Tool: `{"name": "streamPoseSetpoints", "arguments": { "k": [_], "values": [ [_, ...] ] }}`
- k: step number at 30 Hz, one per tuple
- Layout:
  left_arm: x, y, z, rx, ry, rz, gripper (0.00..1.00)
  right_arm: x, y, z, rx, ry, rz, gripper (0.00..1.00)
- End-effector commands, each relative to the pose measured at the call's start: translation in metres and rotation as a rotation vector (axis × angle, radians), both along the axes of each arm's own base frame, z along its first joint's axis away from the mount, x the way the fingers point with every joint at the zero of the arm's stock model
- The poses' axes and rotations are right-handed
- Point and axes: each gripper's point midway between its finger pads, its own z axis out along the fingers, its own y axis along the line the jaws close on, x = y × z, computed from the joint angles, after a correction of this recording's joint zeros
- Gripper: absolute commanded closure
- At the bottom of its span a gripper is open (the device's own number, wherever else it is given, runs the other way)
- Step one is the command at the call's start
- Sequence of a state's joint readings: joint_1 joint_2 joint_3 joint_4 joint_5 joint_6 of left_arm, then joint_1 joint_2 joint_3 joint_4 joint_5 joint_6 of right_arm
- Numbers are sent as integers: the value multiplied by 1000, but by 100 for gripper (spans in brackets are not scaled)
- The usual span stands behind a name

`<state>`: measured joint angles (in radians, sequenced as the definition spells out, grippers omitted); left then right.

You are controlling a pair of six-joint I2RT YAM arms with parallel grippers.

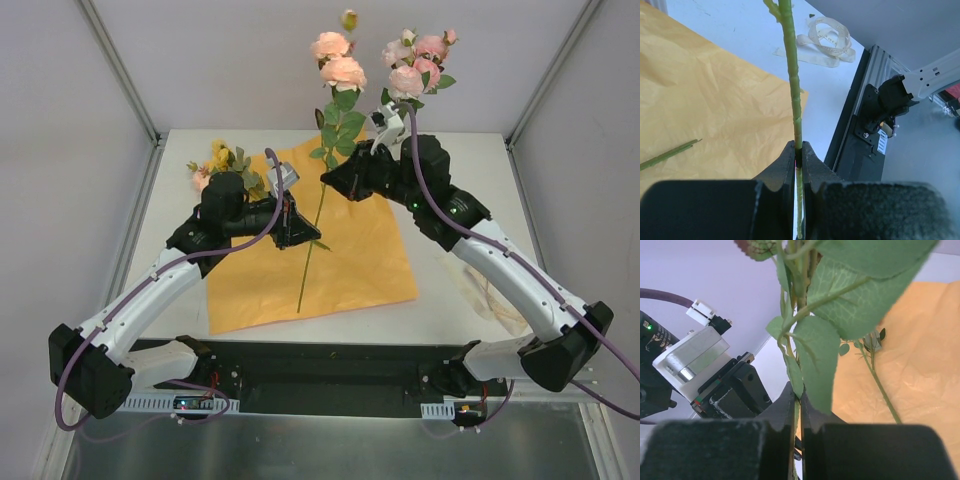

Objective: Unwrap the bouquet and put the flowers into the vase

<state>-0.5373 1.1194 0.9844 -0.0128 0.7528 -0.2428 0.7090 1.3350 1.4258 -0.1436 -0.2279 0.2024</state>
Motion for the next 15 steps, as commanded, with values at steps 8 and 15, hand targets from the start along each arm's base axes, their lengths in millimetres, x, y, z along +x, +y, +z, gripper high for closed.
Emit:
{"name": "streamPoseSetpoints", "arguments": {
  "k": [8,15],
  "values": [
    [12,10,8,58,-80,81,34,37,-75,54,-81,-303,-377,99],
    [10,5,-1,76,-35,67,24,62,-193,139,-63,-472,-786,99]
  ]
}}
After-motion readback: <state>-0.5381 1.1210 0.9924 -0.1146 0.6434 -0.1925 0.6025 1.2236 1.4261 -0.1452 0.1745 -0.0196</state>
